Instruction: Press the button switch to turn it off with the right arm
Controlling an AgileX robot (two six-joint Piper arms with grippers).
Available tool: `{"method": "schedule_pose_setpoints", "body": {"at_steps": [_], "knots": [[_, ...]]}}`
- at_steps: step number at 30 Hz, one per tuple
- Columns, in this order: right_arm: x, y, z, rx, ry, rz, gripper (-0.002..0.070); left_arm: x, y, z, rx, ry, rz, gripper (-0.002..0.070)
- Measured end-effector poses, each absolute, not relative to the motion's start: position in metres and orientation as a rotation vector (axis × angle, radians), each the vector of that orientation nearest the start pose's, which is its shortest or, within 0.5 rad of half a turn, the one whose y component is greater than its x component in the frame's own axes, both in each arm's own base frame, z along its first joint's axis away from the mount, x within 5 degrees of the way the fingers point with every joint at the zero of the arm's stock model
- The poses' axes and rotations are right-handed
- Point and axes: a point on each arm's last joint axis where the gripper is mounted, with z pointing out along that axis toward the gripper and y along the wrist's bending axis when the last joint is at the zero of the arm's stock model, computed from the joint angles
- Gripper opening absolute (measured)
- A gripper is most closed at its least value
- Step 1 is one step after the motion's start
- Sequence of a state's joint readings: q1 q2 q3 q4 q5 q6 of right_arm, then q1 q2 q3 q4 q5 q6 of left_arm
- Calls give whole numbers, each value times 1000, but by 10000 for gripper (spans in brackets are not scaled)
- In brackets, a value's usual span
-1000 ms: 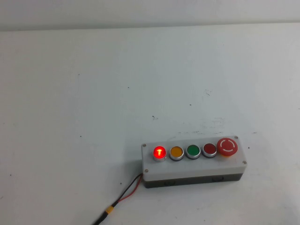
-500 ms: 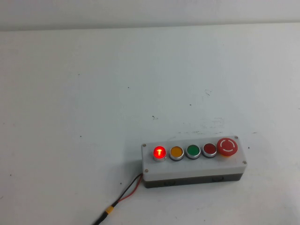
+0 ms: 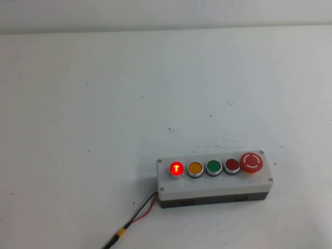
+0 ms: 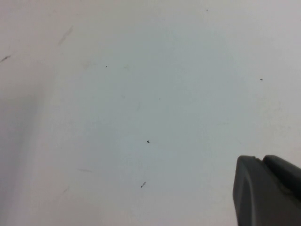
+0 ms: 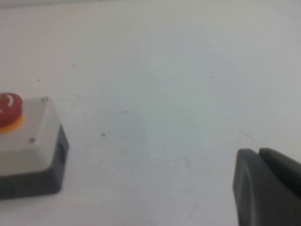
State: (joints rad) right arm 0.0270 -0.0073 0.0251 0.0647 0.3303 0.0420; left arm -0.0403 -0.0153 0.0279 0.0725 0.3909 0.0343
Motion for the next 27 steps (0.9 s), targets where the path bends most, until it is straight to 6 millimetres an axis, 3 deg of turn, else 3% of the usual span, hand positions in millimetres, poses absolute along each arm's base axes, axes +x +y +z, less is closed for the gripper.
{"method": "schedule_pose_setpoints", "body": {"at_steps": [10, 17, 21, 27], "knots": [[56, 11, 192, 433, 1624, 589, -16, 52, 0, 170, 115, 1883, 68, -2], [56, 11, 196, 573, 1551, 746, -16, 52, 0, 170, 115, 1883, 68, -2], [54, 17, 197, 572, 1602, 820, -16, 52, 0, 170, 115, 1883, 68, -2], [54, 32, 233, 384, 1891, 806, -16, 52, 0, 170, 115, 1883, 68, -2]]}}
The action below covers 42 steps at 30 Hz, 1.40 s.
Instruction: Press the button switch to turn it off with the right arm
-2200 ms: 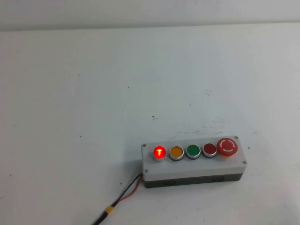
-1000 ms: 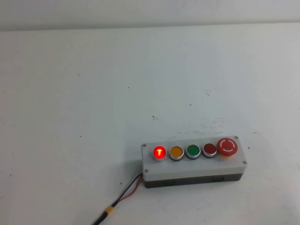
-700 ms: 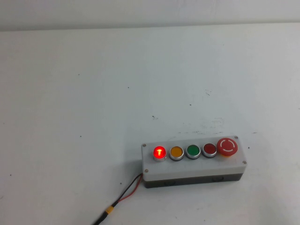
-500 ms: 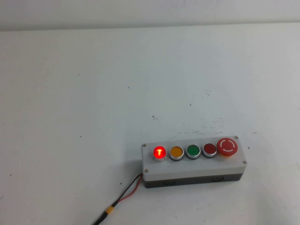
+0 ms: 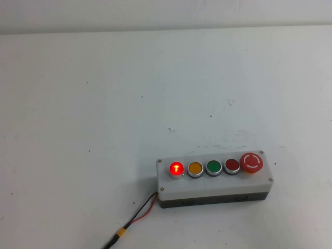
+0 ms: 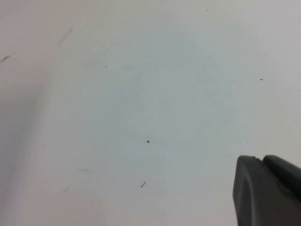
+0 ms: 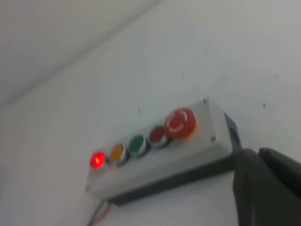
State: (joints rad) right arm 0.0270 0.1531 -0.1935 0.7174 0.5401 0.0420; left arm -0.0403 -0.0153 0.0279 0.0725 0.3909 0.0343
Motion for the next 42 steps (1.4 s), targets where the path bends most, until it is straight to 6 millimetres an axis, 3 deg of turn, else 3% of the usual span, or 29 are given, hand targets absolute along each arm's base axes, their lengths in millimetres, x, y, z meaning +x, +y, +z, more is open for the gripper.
{"method": "schedule_pose_setpoints", "body": {"at_steps": [6, 16, 21, 30, 35, 42], "knots": [[80, 38, 269, 168, 2272, 661, -16, 52, 0, 170, 115, 1883, 68, -2], [176, 52, 298, -156, 2591, 597, -15, 52, 0, 170, 115, 1883, 68, -2], [213, 96, 304, -397, 2670, 535, -15, 52, 0, 170, 115, 1883, 68, -2], [238, 207, 313, -819, 2645, 441, -15, 52, 0, 170, 115, 1883, 68, -2], [250, 258, 300, -965, 2659, 440, -15, 52, 0, 170, 115, 1883, 68, -2], [275, 292, 277, -1043, 2683, 372, -15, 52, 0, 170, 115, 1883, 68, -2]]}}
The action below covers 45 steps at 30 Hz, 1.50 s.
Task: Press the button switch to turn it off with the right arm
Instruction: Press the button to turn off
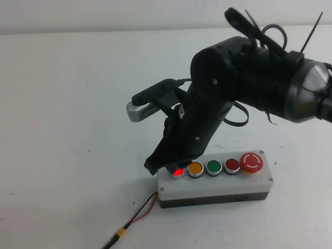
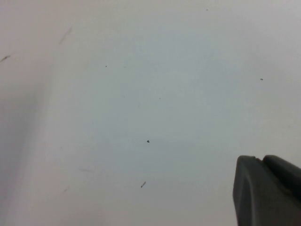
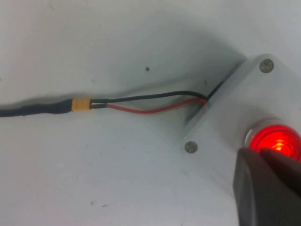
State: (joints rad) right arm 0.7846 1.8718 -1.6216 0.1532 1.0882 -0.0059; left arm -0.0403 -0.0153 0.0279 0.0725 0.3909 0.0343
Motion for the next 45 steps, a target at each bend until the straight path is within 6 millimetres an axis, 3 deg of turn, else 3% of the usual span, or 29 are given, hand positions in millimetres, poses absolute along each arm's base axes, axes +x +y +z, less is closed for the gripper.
{"method": "schedule_pose_setpoints", "body": {"at_steps": [5, 37, 41, 45], "knots": [[282, 295, 266, -1068, 2696, 304, -15, 52, 0, 170, 115, 1883, 68, -2], [289, 300, 254, -1089, 2727, 265, -15, 52, 0, 170, 115, 1883, 68, -2], [286, 297, 264, -1078, 2696, 282, -15, 52, 0, 170, 115, 1883, 68, -2], [276, 287, 299, -1057, 2619, 317, -15, 52, 0, 170, 115, 1883, 68, -2]]}}
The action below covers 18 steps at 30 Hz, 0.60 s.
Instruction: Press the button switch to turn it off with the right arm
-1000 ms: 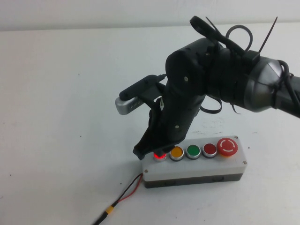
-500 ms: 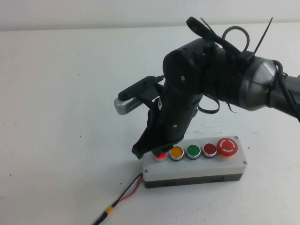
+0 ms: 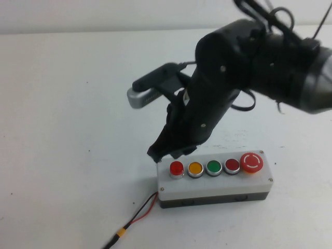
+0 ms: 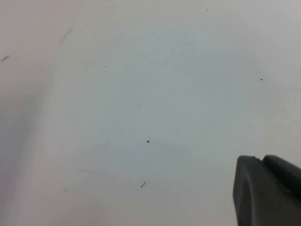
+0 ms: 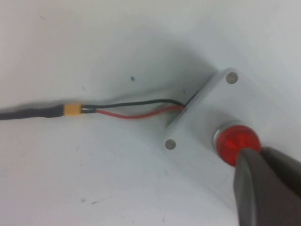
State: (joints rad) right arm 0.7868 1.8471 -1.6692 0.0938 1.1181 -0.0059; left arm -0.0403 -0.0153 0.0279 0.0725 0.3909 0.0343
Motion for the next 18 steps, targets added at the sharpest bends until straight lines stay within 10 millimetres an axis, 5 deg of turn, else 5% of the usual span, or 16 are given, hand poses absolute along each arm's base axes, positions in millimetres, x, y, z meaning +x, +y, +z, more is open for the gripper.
{"method": "schedule_pose_setpoints", "body": {"at_steps": [9, 14, 18], "knots": [[230, 242, 387, -1020, 2419, 401, -15, 52, 0, 170, 115, 1883, 68, -2], [200, 211, 393, -998, 2400, 415, -15, 52, 0, 170, 115, 1883, 68, -2], [176, 187, 375, -955, 2358, 446, -15, 52, 0, 170, 115, 1883, 68, -2]]}}
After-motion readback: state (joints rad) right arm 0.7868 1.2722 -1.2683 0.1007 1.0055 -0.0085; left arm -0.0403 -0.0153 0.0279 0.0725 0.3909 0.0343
